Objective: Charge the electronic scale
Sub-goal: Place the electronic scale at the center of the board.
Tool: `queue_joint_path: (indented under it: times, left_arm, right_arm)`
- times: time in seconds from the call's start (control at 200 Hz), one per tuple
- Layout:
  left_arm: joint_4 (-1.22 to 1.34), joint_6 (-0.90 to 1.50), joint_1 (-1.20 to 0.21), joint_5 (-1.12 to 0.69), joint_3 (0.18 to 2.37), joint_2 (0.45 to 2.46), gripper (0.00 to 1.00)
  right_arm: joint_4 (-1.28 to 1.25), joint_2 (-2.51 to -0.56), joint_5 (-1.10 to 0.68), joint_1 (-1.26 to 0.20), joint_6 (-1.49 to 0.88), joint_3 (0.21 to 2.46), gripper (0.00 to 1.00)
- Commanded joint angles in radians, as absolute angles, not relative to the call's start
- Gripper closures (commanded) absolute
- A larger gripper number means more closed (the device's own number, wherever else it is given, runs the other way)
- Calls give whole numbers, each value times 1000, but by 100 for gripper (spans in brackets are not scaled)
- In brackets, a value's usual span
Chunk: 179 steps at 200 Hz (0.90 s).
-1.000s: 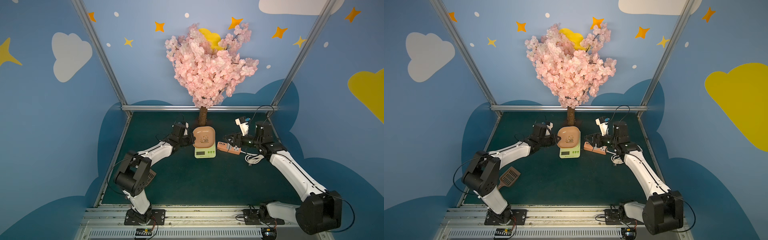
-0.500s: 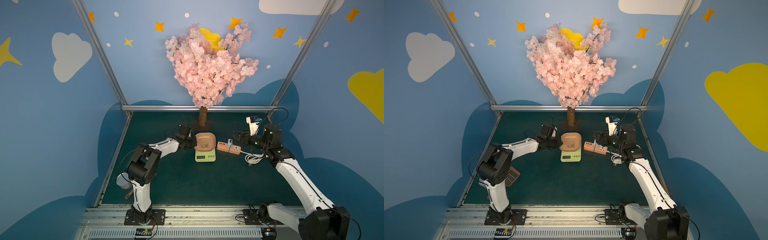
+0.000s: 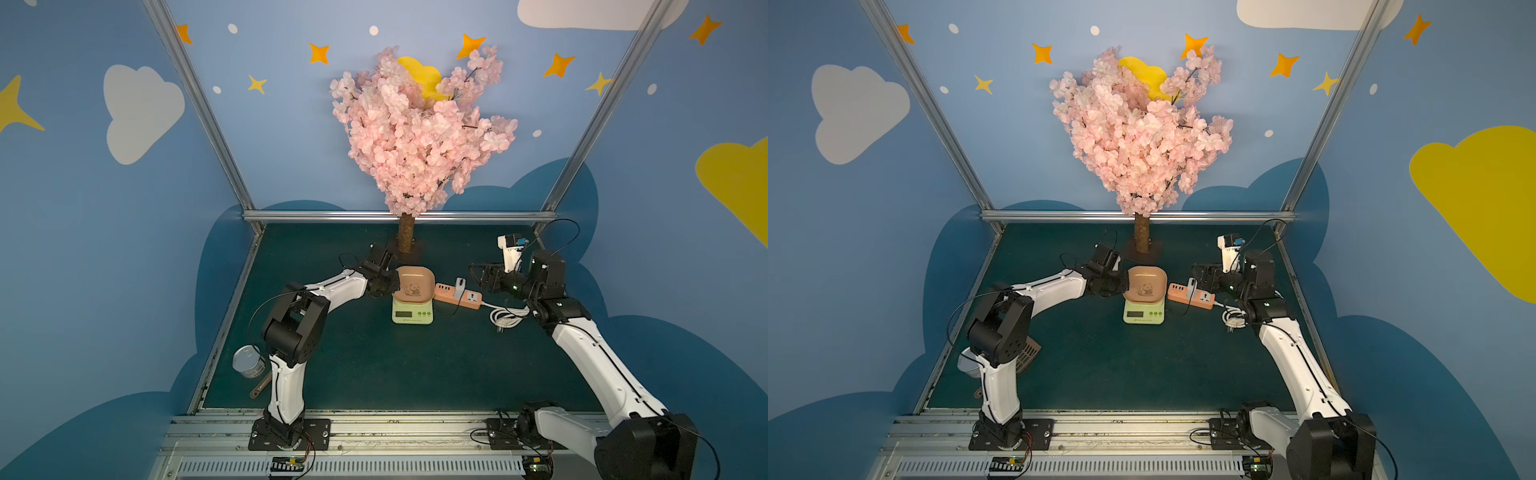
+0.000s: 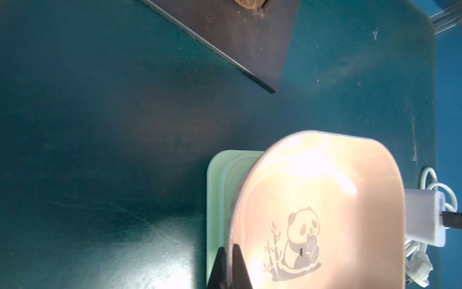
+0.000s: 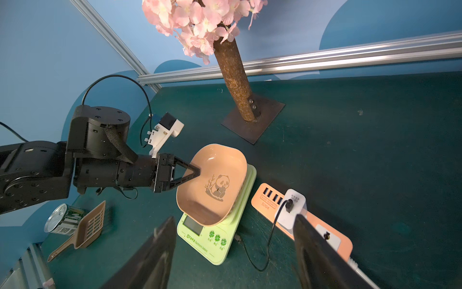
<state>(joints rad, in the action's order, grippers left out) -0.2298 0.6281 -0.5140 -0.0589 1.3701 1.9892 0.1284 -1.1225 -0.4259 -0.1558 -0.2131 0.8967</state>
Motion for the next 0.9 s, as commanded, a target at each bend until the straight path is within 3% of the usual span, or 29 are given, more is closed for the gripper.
queue_joint_path:
  times: [0.0, 0.225, 0.385, 0.656, 0.841, 0.891]
  left_arm:
    - [-247, 618, -518, -50, 1407, 2004, 92]
    - [-268, 621, -518, -36, 1420, 2010, 82]
    - [-283, 608, -518, -5, 1421, 1976, 65]
    - [-238, 467, -501, 212, 1329, 1757, 25]
    - [-112, 282, -441, 360, 1175, 1557, 18]
    - [-66, 236, -422, 408, 1116, 1499, 8]
  right_arm:
    - [111, -1118, -383, -137, -245, 882, 26]
    - [80, -1139, -304, -98, -288, 876, 23]
    - [63, -1162, -238, -68, -291, 879, 19]
    - [29, -1201, -164, 9, -308, 879, 11]
    - [-36, -1259, -117, 53, -300, 848, 7]
    - [-50, -1291, -106, 70, -315, 844, 5]
